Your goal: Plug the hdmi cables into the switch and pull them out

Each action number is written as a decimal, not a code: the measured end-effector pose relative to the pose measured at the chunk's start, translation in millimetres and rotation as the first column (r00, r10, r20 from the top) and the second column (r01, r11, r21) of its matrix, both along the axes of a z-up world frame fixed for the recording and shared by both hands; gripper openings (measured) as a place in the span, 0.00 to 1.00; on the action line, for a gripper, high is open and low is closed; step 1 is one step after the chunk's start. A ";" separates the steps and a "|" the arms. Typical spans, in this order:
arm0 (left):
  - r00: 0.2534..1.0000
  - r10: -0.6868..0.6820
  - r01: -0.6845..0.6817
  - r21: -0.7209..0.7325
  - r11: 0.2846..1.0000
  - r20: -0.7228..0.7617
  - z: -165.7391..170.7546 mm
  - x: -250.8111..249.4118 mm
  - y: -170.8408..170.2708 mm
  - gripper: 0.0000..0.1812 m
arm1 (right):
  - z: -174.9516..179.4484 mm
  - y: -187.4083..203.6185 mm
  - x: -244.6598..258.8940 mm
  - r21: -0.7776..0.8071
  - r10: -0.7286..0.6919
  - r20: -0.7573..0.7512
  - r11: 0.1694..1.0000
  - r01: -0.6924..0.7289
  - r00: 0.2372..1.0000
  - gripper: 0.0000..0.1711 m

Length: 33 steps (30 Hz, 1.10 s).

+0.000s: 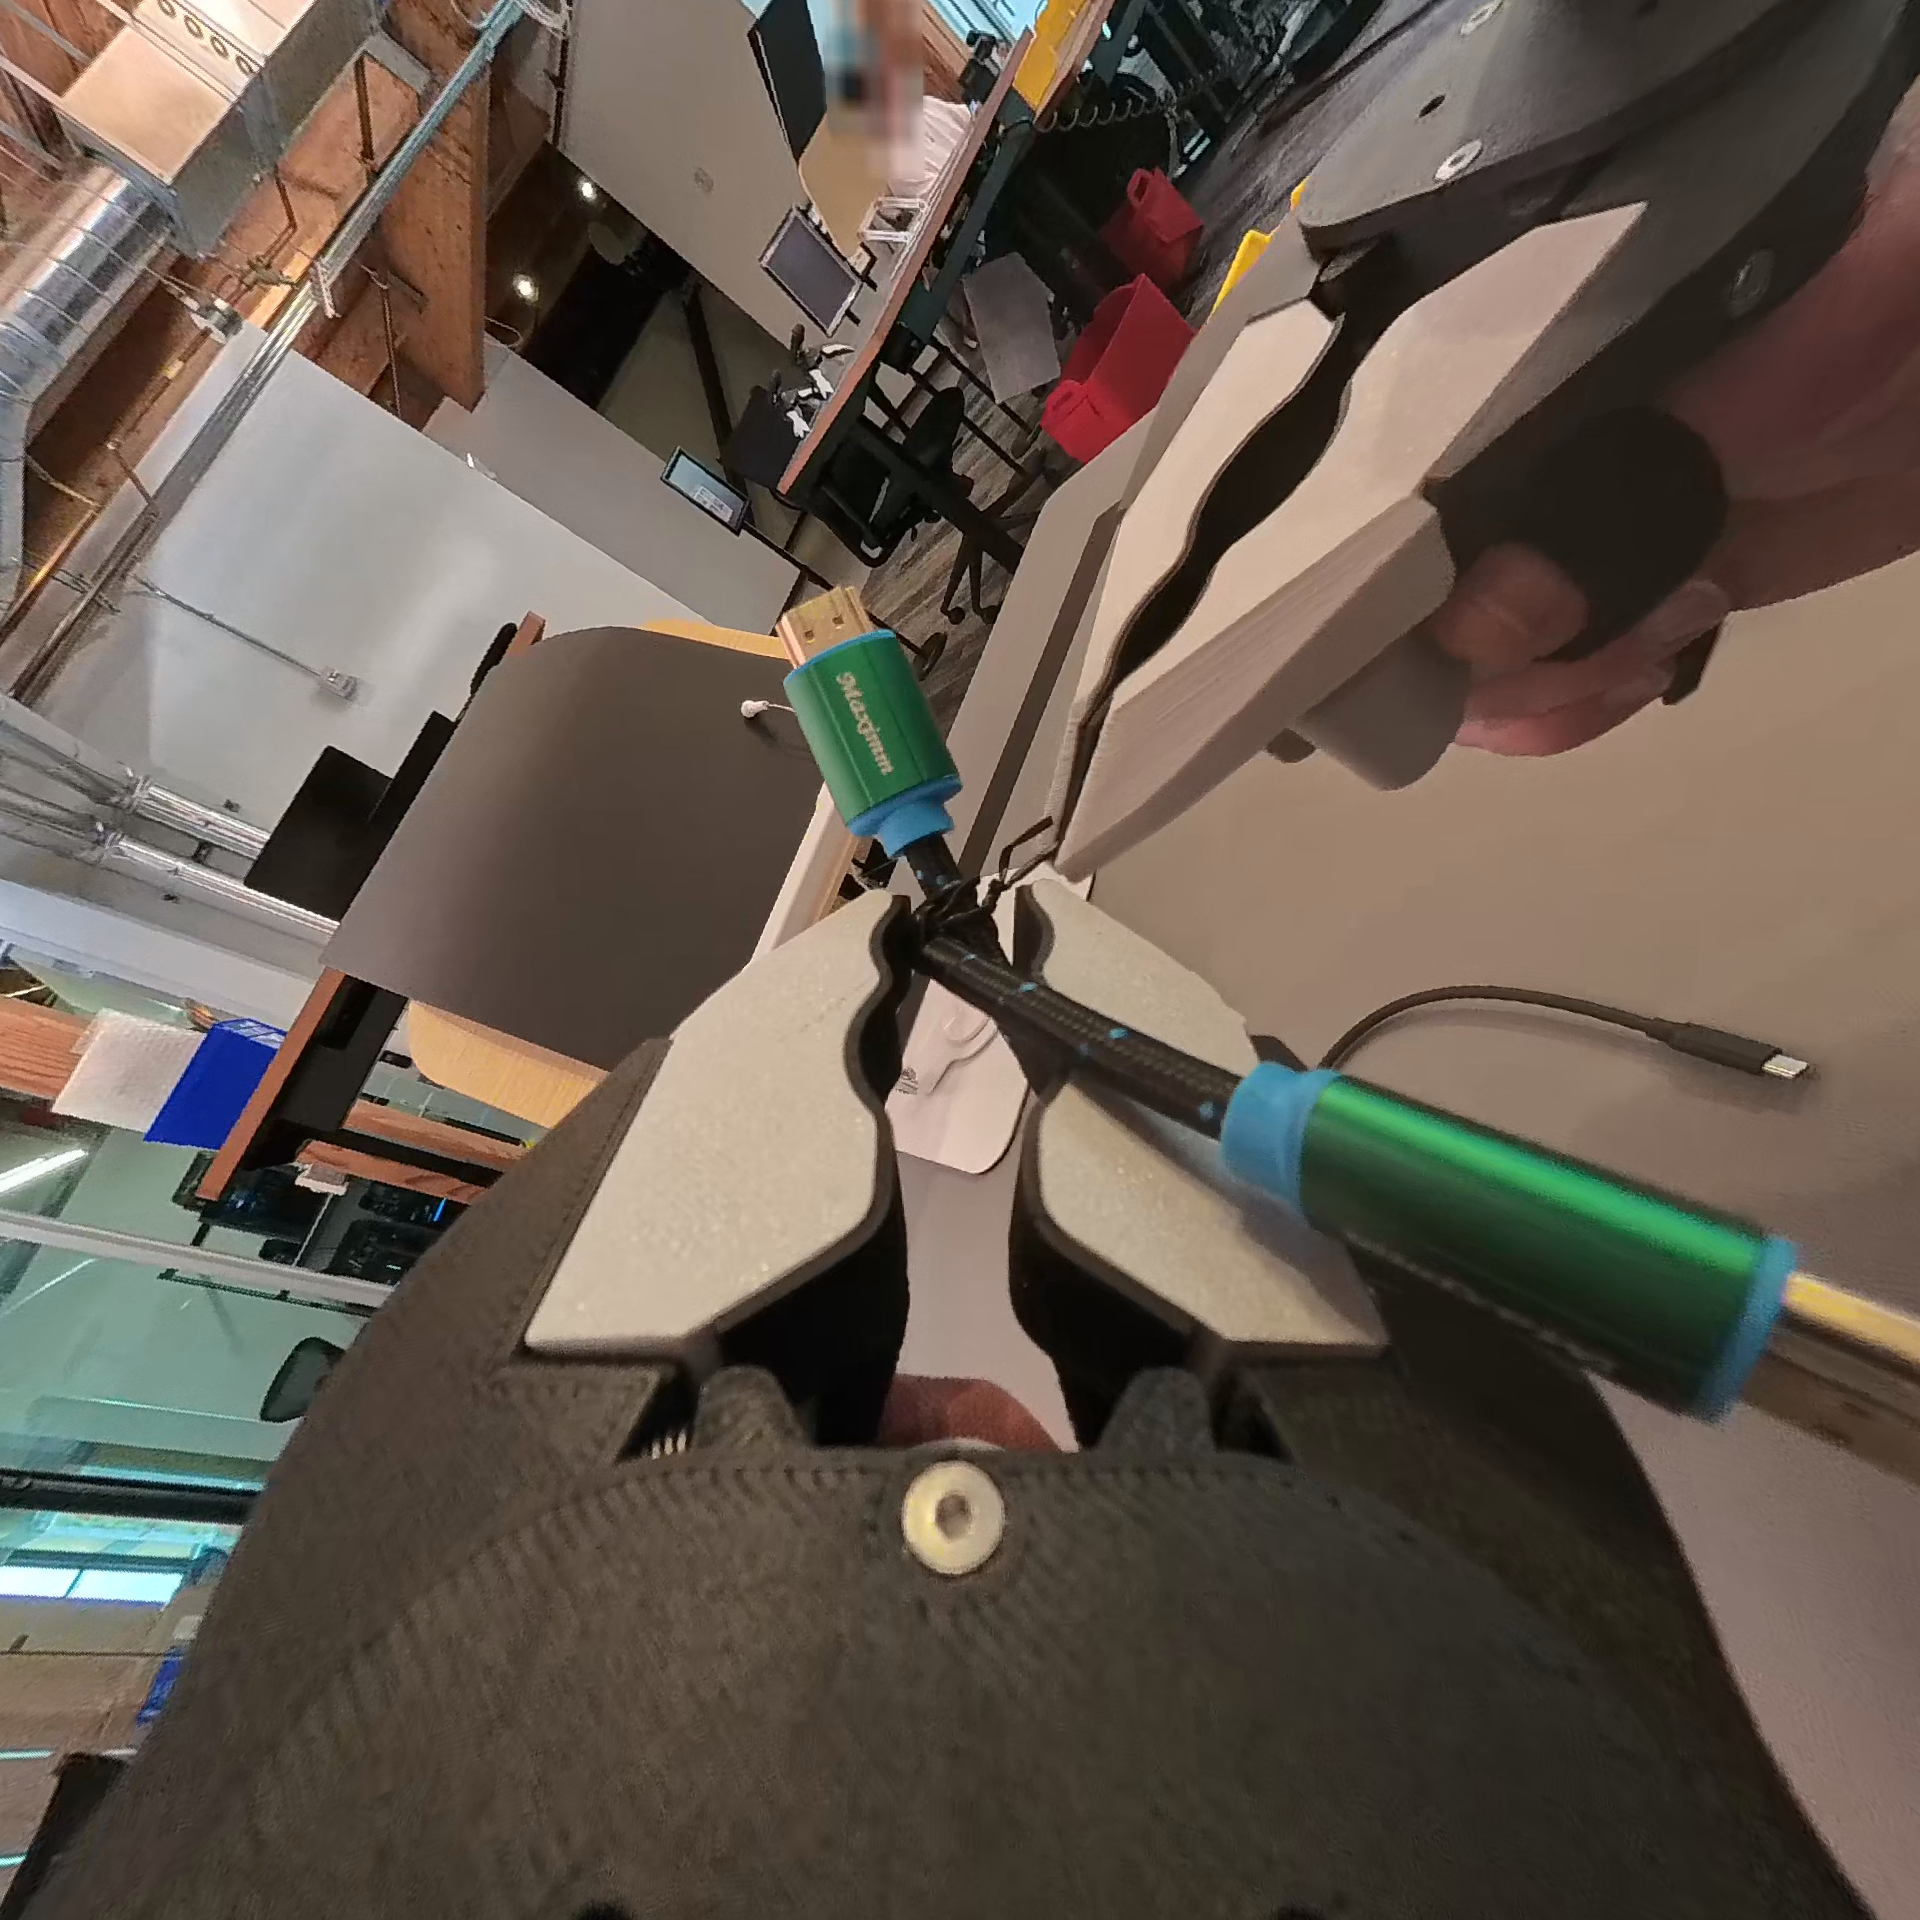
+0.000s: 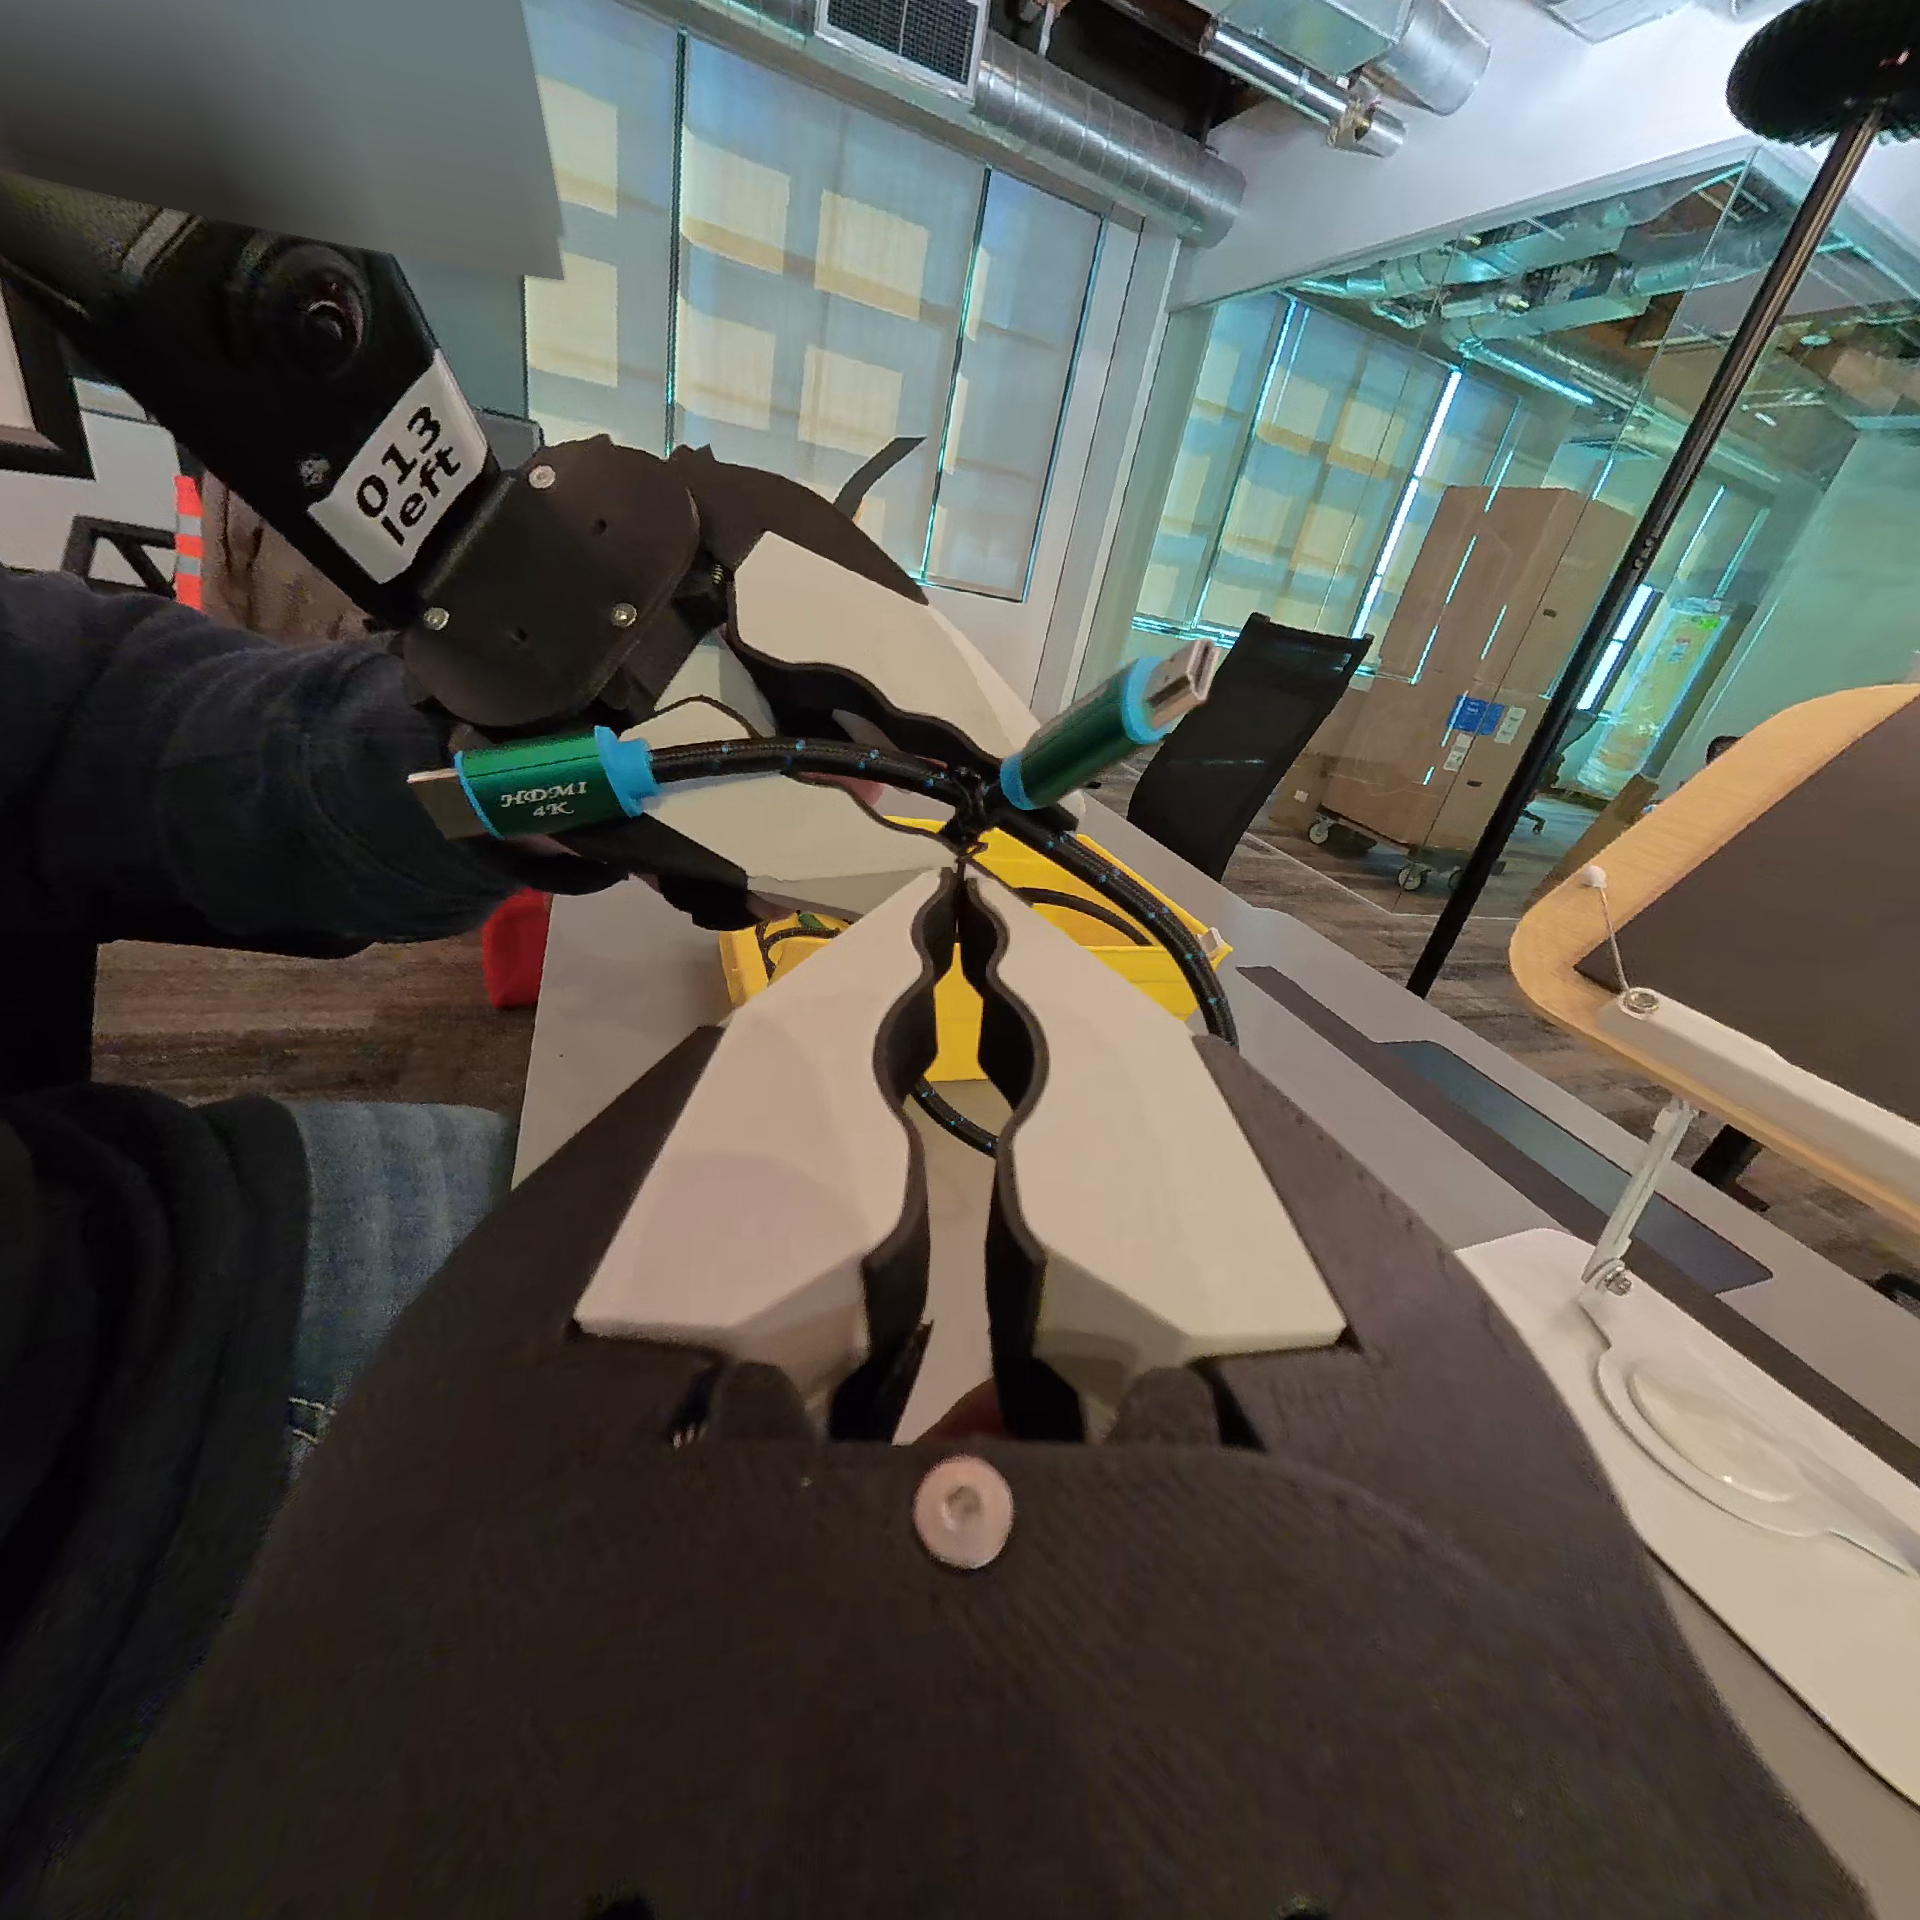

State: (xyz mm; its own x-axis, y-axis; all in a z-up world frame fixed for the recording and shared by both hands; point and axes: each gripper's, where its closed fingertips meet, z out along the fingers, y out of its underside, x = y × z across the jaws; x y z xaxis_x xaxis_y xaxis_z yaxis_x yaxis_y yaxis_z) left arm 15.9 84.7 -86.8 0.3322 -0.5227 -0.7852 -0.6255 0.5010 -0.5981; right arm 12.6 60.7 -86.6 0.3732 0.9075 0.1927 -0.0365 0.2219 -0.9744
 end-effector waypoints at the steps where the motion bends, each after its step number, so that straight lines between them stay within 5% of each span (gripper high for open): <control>1: 1.000 0.001 -0.001 -0.002 1.000 0.003 0.1 0.0 0.1 0.10 | -0.1 -1.1 -0.6 0.005 0.001 0.008 1.000 -0.001 1.000 0.00; 12: 0.980 0.133 -0.101 0.211 0.972 -0.146 -8.5 -3.8 8.7 0.09 | 16.2 -21.8 -10.6 -0.103 0.073 0.003 0.992 -0.073 0.997 0.00; 17: 0.987 0.106 -0.086 0.163 0.983 -0.119 -4.2 -1.1 3.3 0.09 | 11.9 -9.6 4.1 0.119 -0.098 0.145 0.990 0.081 0.985 0.00; 20: 0.991 0.082 -0.075 0.071 0.995 -0.106 -7.1 -3.5 6.6 0.09 | 0.2 -10.9 7.4 0.401 -0.246 0.301 0.909 0.112 0.922 0.11; 24: 0.994 0.017 -0.024 -0.067 0.997 -0.112 -14.9 1.0 0.3 0.09 | -13.8 -11.0 5.9 0.674 -0.424 0.417 0.738 0.040 0.804 0.13; 28: 0.981 -0.044 0.009 -0.182 0.983 -0.188 -26.8 1.6 -7.9 0.10 | -20.7 -12.7 1.4 0.797 -0.521 0.430 0.602 -0.039 0.737 0.13; 33: 0.961 -0.070 0.008 -0.225 0.974 -0.267 -36.3 -2.7 -12.6 0.10 | -28.4 -18.4 -4.4 0.828 -0.545 0.459 0.549 -0.116 0.701 0.05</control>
